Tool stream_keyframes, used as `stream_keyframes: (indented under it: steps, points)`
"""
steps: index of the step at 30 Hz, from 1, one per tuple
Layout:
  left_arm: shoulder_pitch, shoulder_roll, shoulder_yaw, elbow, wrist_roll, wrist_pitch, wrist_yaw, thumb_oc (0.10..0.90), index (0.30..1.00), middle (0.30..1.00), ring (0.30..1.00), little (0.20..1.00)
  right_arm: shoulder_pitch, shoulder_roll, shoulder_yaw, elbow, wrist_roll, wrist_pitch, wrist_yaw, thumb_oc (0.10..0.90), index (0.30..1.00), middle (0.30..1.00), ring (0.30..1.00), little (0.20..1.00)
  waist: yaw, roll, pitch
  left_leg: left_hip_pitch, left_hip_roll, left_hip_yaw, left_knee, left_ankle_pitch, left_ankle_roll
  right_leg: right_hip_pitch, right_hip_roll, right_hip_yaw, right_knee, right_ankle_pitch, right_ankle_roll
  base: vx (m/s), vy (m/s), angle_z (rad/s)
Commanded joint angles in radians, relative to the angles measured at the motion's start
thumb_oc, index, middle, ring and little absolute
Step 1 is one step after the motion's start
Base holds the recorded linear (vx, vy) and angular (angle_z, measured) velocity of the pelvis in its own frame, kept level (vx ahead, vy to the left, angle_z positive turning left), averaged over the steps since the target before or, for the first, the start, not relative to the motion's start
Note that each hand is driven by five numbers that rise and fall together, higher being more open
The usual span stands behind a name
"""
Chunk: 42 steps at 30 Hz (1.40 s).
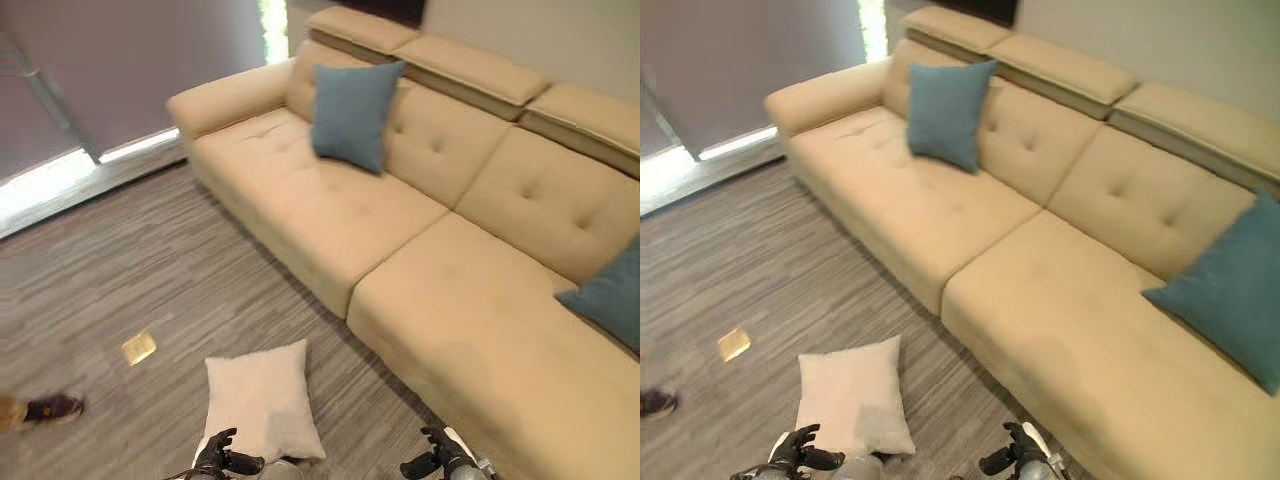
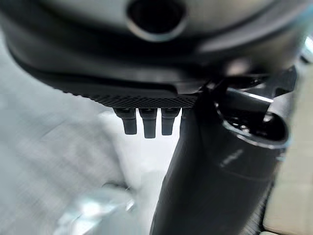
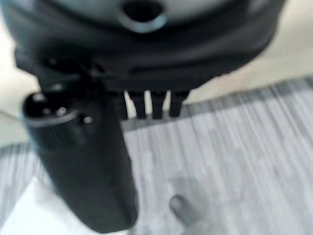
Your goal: Pick up all the scattered cushions and arrange them neatly on the sofa.
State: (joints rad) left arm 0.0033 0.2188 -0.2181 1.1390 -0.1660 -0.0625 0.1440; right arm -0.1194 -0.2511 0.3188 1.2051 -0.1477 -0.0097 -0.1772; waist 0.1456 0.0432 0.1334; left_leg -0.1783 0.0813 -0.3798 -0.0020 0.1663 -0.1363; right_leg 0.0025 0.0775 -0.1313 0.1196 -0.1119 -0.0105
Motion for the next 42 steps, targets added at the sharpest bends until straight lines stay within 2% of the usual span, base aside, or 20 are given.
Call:
stream_keyframes:
  steps: [1, 3, 7, 8, 10, 11, 12, 13, 18, 21, 25, 27, 28, 30, 32, 35, 37, 40, 41, 42]
  points:
    - [-0.076, 0.006, 0.002, 0.004, 0.013, -0.021, 0.001, 0.800, 0.900, 0.900, 0.900, 0.900, -0.039, -0.065, -0.013, -0.066, 0.013, -0.009, -0.037, 0.800, 0.900, 0.900, 0.900, 0.900, -0.024, -0.071, 0.062, -0.066, -0.095, 0.140, 0.033, -0.045, 0.054, 0.027, -0.090, -0.002, -0.104, -0.024, 0.046, -0.13, -0.025, 0.68]
    - [-0.068, 0.002, 0.002, -0.008, 0.006, -0.021, -0.002, 0.800, 0.900, 0.900, 0.900, 0.900, -0.037, -0.072, -0.015, -0.055, 0.016, -0.002, -0.039, 0.800, 0.900, 0.900, 0.900, 0.900, -0.040, -0.083, 0.067, -0.062, -0.081, 0.262, 0.083, -0.088, 0.080, 0.015, -0.109, -0.052, -0.104, -0.015, 0.037, -0.19, -0.024, 0.78]
    - [-0.065, 0.003, 0.009, -0.002, 0.006, -0.018, -0.003, 0.800, 0.900, 0.900, 0.900, 0.900, -0.024, -0.071, -0.022, -0.035, 0.012, -0.001, -0.038, 0.800, 0.900, 0.900, 0.900, 0.900, -0.060, -0.100, 0.057, -0.049, -0.069, 0.350, 0.154, -0.147, 0.086, 0.004, -0.141, -0.122, -0.111, -0.006, 0.033, -0.10, 0.018, 0.77]
    - [-0.069, 0.005, 0.014, 0.005, 0.007, -0.017, -0.003, 0.800, 0.900, 0.900, 0.900, 0.900, -0.016, -0.070, -0.022, -0.015, 0.005, 0.000, -0.038, 0.800, 0.900, 0.900, 0.900, 0.900, -0.070, -0.110, 0.059, -0.031, -0.052, 0.397, 0.188, -0.184, 0.089, 0.008, -0.162, -0.165, -0.117, -0.001, 0.034, -0.06, 0.040, 0.82]
    - [-0.073, 0.008, 0.016, 0.009, 0.008, -0.017, -0.002, 0.800, 0.900, 0.900, 0.900, 0.900, -0.013, -0.068, -0.028, -0.011, 0.007, 0.000, -0.041, 0.800, 0.900, 0.900, 0.900, 0.900, -0.080, -0.115, 0.060, -0.025, -0.039, 0.426, 0.206, -0.202, 0.093, 0.009, -0.173, -0.188, -0.119, 0.003, 0.034, -0.02, 0.039, 0.95]
    - [-0.078, 0.010, 0.020, 0.009, 0.006, -0.015, -0.001, 0.800, 0.900, 0.900, 0.900, 0.900, -0.009, -0.066, -0.035, -0.007, 0.013, 0.000, -0.041, 0.800, 0.900, 0.900, 0.900, 0.900, -0.089, -0.117, 0.059, 0.000, -0.017, 0.462, 0.215, -0.243, 0.088, 0.019, -0.177, -0.201, -0.122, -0.010, 0.040, -0.01, 0.109, 0.90]
    - [-0.087, 0.012, 0.016, 0.006, 0.007, -0.014, -0.001, 0.800, 0.900, 0.900, 0.900, 0.900, -0.003, -0.061, -0.045, -0.001, 0.021, 0.002, -0.043, 0.800, 0.900, 0.900, 0.900, 0.900, -0.105, -0.112, 0.060, 0.033, 0.005, 0.516, 0.189, -0.255, 0.091, 0.017, -0.190, -0.246, -0.122, 0.001, 0.048, 0.02, 0.142, 0.82]
    - [-0.088, 0.014, 0.014, 0.005, 0.013, -0.012, -0.006, 0.800, 0.900, 0.900, 0.900, 0.900, -0.001, -0.060, -0.047, 0.002, 0.021, 0.005, -0.041, 0.800, 0.900, 0.900, 0.900, 0.900, -0.110, -0.107, 0.059, 0.046, 0.002, 0.527, 0.160, -0.255, 0.094, 0.017, -0.194, -0.261, -0.124, 0.006, 0.054, -0.03, 0.198, 0.92]
    - [-0.093, 0.024, 0.006, 0.006, 0.020, -0.014, -0.012, 0.800, 0.900, 0.900, 0.900, 0.900, -0.013, -0.052, -0.044, 0.002, 0.017, 0.009, -0.044, 0.800, 0.900, 0.900, 0.900, 0.900, -0.099, -0.116, 0.071, 0.040, -0.037, 0.488, 0.137, -0.260, 0.106, 0.000, -0.226, -0.277, -0.083, 0.016, 0.072, 0.00, 0.166, 0.42]
    - [-0.082, 0.040, 0.016, 0.027, 0.049, -0.008, -0.021, 0.800, 0.900, 0.900, 0.900, 0.900, -0.020, -0.043, -0.030, -0.004, -0.019, 0.019, -0.031, 0.800, 0.900, 0.900, 0.900, 0.900, -0.080, -0.116, 0.078, 0.075, -0.079, 0.471, 0.108, -0.278, 0.147, -0.041, -0.298, -0.286, 0.071, 0.001, 0.100, 0.04, 0.289, 0.11]
    - [-0.070, 0.060, 0.017, 0.043, 0.085, -0.003, -0.018, 0.800, 0.900, 0.900, 0.900, 0.900, -0.028, -0.036, -0.021, -0.010, -0.036, 0.021, -0.025, 0.800, 0.900, 0.900, 0.900, 0.900, -0.074, -0.118, 0.075, 0.103, -0.096, 0.469, 0.094, -0.284, 0.165, -0.062, -0.322, -0.263, 0.135, 0.012, 0.116, 0.05, 0.151, 0.00]
    - [-0.067, 0.073, 0.020, 0.039, 0.082, -0.005, -0.017, 0.800, 0.900, 0.900, 0.900, 0.900, -0.033, -0.033, -0.018, -0.015, -0.029, 0.016, -0.026, 0.800, 0.900, 0.900, 0.900, 0.900, -0.084, -0.121, 0.073, 0.102, -0.107, 0.453, 0.080, -0.255, 0.176, -0.095, -0.268, -0.192, 0.129, 0.026, 0.099, -0.03, 0.055, -0.04]
    - [-0.067, 0.073, 0.020, 0.039, 0.082, -0.005, -0.017, 0.800, 0.900, 0.900, 0.900, 0.900, -0.033, -0.033, -0.018, -0.015, -0.029, 0.016, -0.026, 0.800, 0.900, 0.900, 0.900, 0.900, -0.084, -0.121, 0.073, 0.102, -0.107, 0.453, 0.080, -0.255, 0.176, -0.095, -0.268, -0.192, 0.129, 0.026, 0.099, 0.05, 0.034, 0.21]
    - [-0.062, 0.080, 0.023, 0.043, 0.083, -0.005, -0.012, 0.800, 0.900, 0.900, 0.900, 0.900, -0.032, -0.036, -0.013, -0.027, -0.016, 0.013, -0.031, 0.800, 0.900, 0.900, 0.900, 0.900, -0.097, -0.128, 0.063, 0.120, -0.139, 0.411, 0.040, -0.234, 0.177, -0.124, -0.164, -0.122, 0.068, 0.031, 0.088, 0.11, 0.040, 0.29]
    - [-0.071, 0.082, 0.020, 0.044, 0.088, -0.007, -0.017, 0.800, 0.900, 0.900, 0.900, 0.900, -0.033, -0.039, -0.011, -0.029, -0.014, 0.012, -0.032, 0.800, 0.900, 0.900, 0.900, 0.900, -0.104, -0.126, 0.066, 0.120, -0.147, 0.393, 0.034, -0.229, 0.173, -0.140, -0.145, -0.122, 0.054, 0.027, 0.081, 0.08, 0.014, 0.40]
    - [-0.083, 0.077, 0.002, 0.033, 0.107, -0.007, -0.020, 0.800, 0.900, 0.900, 0.900, 0.900, -0.026, -0.044, -0.020, -0.027, -0.002, 0.009, -0.031, 0.800, 0.900, 0.900, 0.900, 0.900, -0.115, -0.127, 0.073, 0.112, -0.165, 0.373, 0.051, -0.234, 0.161, -0.122, -0.127, -0.084, 0.009, 0.028, 0.073, 0.05, -0.017, 0.41]
    - [-0.090, 0.068, -0.015, 0.016, 0.112, -0.010, -0.026, 0.800, 0.900, 0.900, 0.900, 0.900, -0.022, -0.054, -0.022, -0.022, -0.001, 0.007, -0.034, 0.800, 0.900, 0.900, 0.900, 0.900, -0.119, -0.124, 0.072, 0.079, -0.175, 0.383, 0.104, -0.248, 0.141, -0.106, -0.139, -0.109, -0.024, 0.038, 0.070, 0.03, -0.033, 0.51]
    - [-0.088, 0.058, -0.018, -0.012, 0.098, -0.010, -0.034, 0.800, 0.900, 0.900, 0.900, 0.900, -0.028, -0.068, -0.028, -0.024, 0.005, 0.006, -0.036, 0.800, 0.900, 0.900, 0.900, 0.900, -0.122, -0.120, 0.088, 0.026, -0.155, 0.423, 0.228, -0.279, 0.116, -0.086, -0.156, -0.122, -0.026, 0.027, 0.058, 0.01, 0.021, 0.39]
    - [-0.085, 0.054, -0.017, -0.013, 0.089, -0.009, -0.031, 0.800, 0.900, 0.900, 0.900, 0.900, -0.034, -0.072, -0.030, -0.024, 0.014, 0.008, -0.036, 0.800, 0.900, 0.900, 0.900, 0.900, -0.126, -0.121, 0.097, -0.001, -0.113, 0.458, 0.278, -0.289, 0.112, -0.077, -0.167, -0.126, -0.017, 0.013, 0.051, -0.01, 0.066, 0.16]
    - [-0.085, 0.054, -0.017, -0.013, 0.089, -0.009, -0.031, 0.800, 0.900, 0.900, 0.900, 0.900, -0.034, -0.072, -0.030, -0.024, 0.014, 0.008, -0.036, 0.800, 0.900, 0.900, 0.900, 0.900, -0.125, -0.120, 0.097, -0.002, -0.112, 0.458, 0.280, -0.291, 0.112, -0.077, -0.167, -0.125, -0.017, 0.013, 0.051, 0.02, 0.079, 0.10]
